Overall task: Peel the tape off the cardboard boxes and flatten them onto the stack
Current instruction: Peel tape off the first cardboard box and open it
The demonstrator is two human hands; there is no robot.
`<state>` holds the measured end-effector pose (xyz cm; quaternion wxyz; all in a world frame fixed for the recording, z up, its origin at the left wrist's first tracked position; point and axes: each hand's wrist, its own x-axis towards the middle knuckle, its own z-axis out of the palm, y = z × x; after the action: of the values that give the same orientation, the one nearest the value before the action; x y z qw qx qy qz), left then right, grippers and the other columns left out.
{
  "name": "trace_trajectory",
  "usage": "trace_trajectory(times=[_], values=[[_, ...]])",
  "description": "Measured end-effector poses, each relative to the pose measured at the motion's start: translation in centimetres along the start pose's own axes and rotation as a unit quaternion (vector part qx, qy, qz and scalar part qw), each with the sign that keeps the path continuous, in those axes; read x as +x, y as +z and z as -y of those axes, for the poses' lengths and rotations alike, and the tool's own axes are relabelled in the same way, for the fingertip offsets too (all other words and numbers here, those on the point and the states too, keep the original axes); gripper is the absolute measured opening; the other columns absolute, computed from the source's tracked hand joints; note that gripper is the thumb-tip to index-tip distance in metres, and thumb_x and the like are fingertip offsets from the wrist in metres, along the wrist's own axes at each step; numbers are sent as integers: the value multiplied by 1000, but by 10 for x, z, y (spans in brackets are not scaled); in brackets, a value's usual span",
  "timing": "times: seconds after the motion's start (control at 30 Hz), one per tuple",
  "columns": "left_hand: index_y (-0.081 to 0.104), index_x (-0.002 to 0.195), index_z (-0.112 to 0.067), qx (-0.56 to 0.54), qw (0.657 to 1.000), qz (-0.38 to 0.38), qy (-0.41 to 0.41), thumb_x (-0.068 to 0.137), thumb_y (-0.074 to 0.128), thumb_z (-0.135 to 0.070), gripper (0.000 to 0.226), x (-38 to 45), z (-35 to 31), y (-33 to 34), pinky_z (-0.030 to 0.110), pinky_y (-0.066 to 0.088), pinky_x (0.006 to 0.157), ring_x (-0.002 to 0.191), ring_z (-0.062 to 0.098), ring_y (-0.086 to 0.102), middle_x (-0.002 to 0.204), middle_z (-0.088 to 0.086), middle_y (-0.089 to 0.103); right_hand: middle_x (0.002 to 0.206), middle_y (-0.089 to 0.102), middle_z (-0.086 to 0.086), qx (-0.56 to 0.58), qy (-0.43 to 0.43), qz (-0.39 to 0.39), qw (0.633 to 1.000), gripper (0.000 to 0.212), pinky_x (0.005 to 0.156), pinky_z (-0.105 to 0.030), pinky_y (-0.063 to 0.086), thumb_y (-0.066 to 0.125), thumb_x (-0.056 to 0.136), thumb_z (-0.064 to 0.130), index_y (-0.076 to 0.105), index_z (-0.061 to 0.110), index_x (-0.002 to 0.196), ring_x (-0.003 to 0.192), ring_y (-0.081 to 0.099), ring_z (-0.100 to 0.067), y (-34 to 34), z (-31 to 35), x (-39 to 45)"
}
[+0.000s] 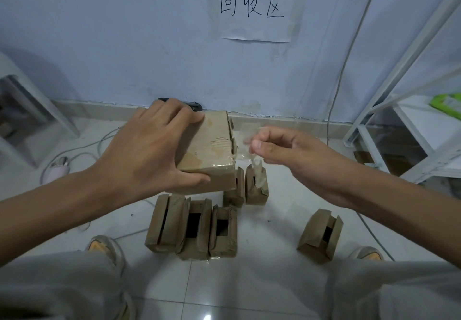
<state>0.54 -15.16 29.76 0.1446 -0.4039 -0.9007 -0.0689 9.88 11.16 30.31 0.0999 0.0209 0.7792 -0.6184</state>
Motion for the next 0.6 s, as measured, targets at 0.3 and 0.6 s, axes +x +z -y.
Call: trace_trajectory(times=[0.3,0.6], values=[[51,139,-10,64,996,-46,43,69,64,-78,97,1,-7,-6,47,38,91,117,33,50,135,10,53,124,70,-27,290,193,-16,937,8,88,-35,64,61,99,9,55,11,93,100,78,-34,17,-10,2],[53,138,-7,94,991,-58,72,73,58,-74,94,2,-5,-11,49,38,91,119,38,52,137,15,54,96,77,-13,245,242,15,939,39,65,-20,57,69,94,3,64,-6,132,76,73,-15,14,-14,6]])
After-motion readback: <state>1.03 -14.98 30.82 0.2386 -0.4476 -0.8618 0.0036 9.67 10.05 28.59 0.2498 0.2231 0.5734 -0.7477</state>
